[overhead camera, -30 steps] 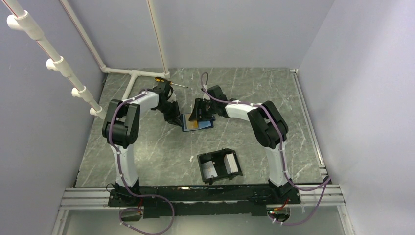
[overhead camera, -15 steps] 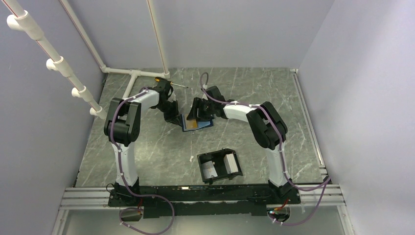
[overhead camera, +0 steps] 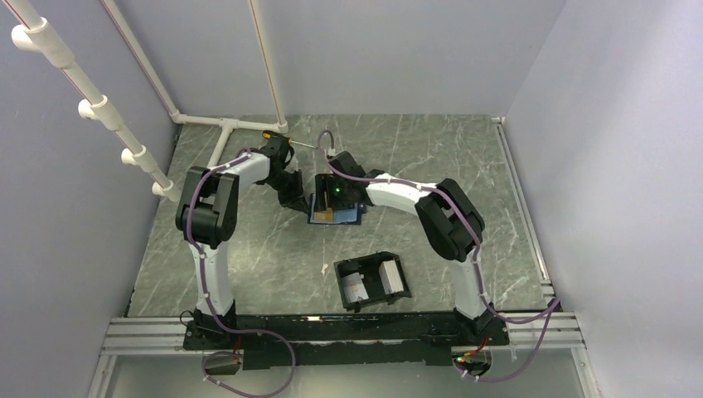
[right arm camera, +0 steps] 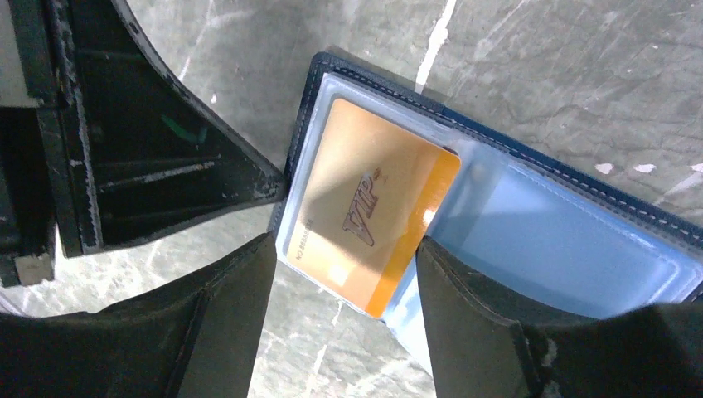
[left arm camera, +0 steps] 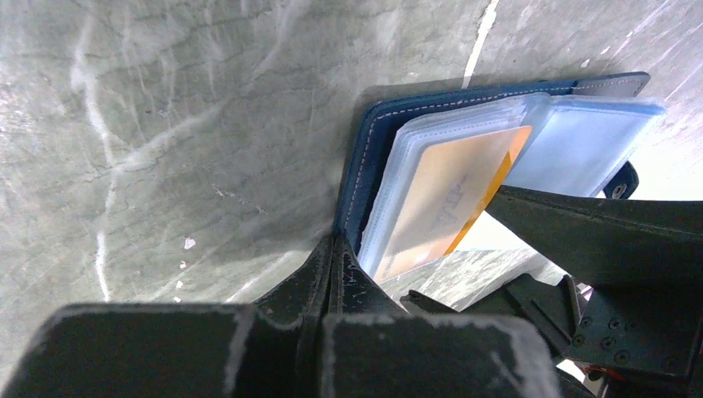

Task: Put the credit cards into the card holder
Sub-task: Insert the credit card into the card holder.

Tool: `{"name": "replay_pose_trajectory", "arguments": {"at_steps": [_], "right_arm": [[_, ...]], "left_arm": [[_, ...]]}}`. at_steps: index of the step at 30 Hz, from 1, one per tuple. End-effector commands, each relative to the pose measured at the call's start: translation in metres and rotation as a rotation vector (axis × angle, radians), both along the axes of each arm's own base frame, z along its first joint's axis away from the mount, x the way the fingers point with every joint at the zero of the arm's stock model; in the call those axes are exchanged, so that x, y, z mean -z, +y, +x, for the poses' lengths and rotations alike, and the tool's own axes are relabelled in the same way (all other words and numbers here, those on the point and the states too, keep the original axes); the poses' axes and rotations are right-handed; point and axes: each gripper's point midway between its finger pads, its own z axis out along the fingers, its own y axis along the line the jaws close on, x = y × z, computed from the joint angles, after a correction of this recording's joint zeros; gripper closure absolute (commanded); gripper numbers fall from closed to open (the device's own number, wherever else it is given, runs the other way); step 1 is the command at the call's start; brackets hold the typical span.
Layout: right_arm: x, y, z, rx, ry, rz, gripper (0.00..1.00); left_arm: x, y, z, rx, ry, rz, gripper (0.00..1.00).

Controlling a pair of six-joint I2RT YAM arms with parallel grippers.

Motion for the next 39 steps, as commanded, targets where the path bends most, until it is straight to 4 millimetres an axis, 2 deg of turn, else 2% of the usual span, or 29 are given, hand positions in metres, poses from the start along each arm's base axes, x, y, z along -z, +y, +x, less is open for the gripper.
{"name": "replay_pose_trajectory", "arguments": {"at_steps": [1,6,8,12,14,17,20,21,24,26,27,30,31,33,36,39], "right_arm": [[-0.021,-0.015,0.004,-0.060,-0.054,-0.027,0.33],[-0.013,-0.004,0.002,0.003,0.009,0.006,0.34],[-0.011,0.006,0.002,0.022,0.024,0.020,0.35],[-0.026,0.037,-0.003,-0.025,0.014,0.112,0.35],[-0.033,0.041,-0.003,-0.049,0.012,0.160,0.36],[-0.032,0.020,0.003,-0.016,0.000,0.115,0.35],[-0.042,-0.016,0.010,0.042,-0.028,0.011,0.34],[-0.050,-0.030,0.009,0.052,-0.046,-0.044,0.33],[-0.102,-0.058,0.001,0.016,-0.131,-0.136,0.26],[-0.128,-0.071,-0.019,-0.026,-0.141,-0.166,0.24],[-0.136,-0.084,-0.028,-0.017,-0.153,-0.213,0.22],[-0.145,-0.126,-0.071,-0.014,-0.153,-0.355,0.16],[-0.145,-0.139,-0.086,-0.014,-0.142,-0.390,0.10],[-0.145,-0.157,-0.117,-0.017,-0.126,-0.420,0.06],[-0.135,-0.173,-0.157,-0.011,-0.090,-0.437,0.08],[-0.123,-0.181,-0.183,0.016,-0.062,-0.459,0.15]], "left_arm": [[0.009,-0.004,-0.002,0.017,-0.013,0.028,1.00],[0.010,-0.013,-0.004,0.023,-0.001,-0.024,1.00],[0.010,-0.017,-0.006,0.033,0.002,-0.037,1.00],[0.007,-0.016,-0.008,0.049,-0.010,-0.024,1.00],[0.003,-0.018,-0.007,0.063,-0.023,-0.040,1.00],[0.004,-0.013,-0.008,0.055,-0.020,-0.009,1.00],[0.003,-0.005,-0.006,0.043,-0.022,0.028,0.97],[0.000,-0.001,-0.004,0.037,-0.028,0.043,0.94],[-0.012,0.009,-0.001,0.034,-0.054,0.075,0.78],[-0.020,0.011,-0.002,0.044,-0.068,0.081,0.66],[-0.026,0.011,-0.003,0.053,-0.074,0.077,0.59],[-0.041,0.012,-0.008,0.083,-0.094,0.069,0.46],[-0.044,0.013,-0.009,0.094,-0.106,0.071,0.42],[-0.047,0.016,-0.011,0.113,-0.126,0.080,0.37],[-0.048,0.021,-0.011,0.130,-0.154,0.107,0.31],[-0.054,0.020,-0.011,0.134,-0.191,0.093,0.28]]}}
